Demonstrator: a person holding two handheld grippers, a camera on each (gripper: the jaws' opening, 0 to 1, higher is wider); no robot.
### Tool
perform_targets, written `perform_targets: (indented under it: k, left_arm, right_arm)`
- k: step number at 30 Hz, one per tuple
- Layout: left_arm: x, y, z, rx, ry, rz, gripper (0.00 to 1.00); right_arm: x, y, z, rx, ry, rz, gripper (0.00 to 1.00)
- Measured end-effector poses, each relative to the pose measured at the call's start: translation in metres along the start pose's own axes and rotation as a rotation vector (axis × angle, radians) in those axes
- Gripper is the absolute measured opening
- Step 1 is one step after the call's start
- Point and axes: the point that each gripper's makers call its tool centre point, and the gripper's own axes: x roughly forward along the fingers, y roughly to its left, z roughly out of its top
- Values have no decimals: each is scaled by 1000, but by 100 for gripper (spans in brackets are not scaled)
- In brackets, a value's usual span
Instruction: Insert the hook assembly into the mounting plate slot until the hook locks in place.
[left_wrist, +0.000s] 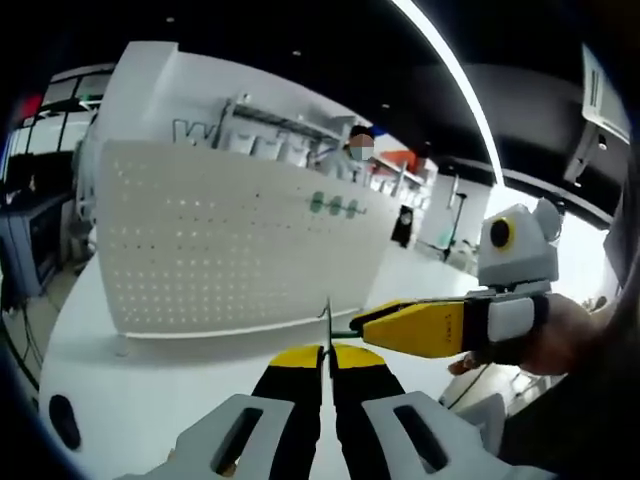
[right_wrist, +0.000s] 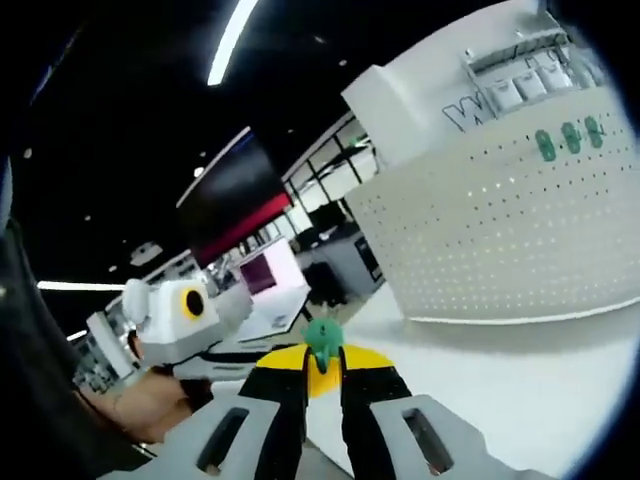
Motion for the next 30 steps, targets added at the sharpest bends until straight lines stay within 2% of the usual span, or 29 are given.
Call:
perform_targets:
  k: [3, 9, 18, 22, 25, 30]
  left_arm:
    - [0, -1, 2, 7, -5, 1, 2]
    - [0, -5, 6, 49, -15, 10, 2]
    - [1, -4, 7, 113, 6, 37, 2]
    - [1, -5, 8, 113, 4, 35, 2]
    - [2, -5, 8, 98, 3, 32, 3]
    - [4, -5, 6, 93, 14, 22, 4]
  right_arm:
    - [1, 1, -2, -2, 6, -1, 7]
    - [1, 3, 0, 50, -12, 10, 5]
    - [1, 0, 1, 108, -41, -6, 3]
    - [0, -3, 3, 67, -42, -28, 1]
    - [1, -3, 3, 76, -39, -31, 1]
    - [0, -4, 2, 18, -28, -42, 0]
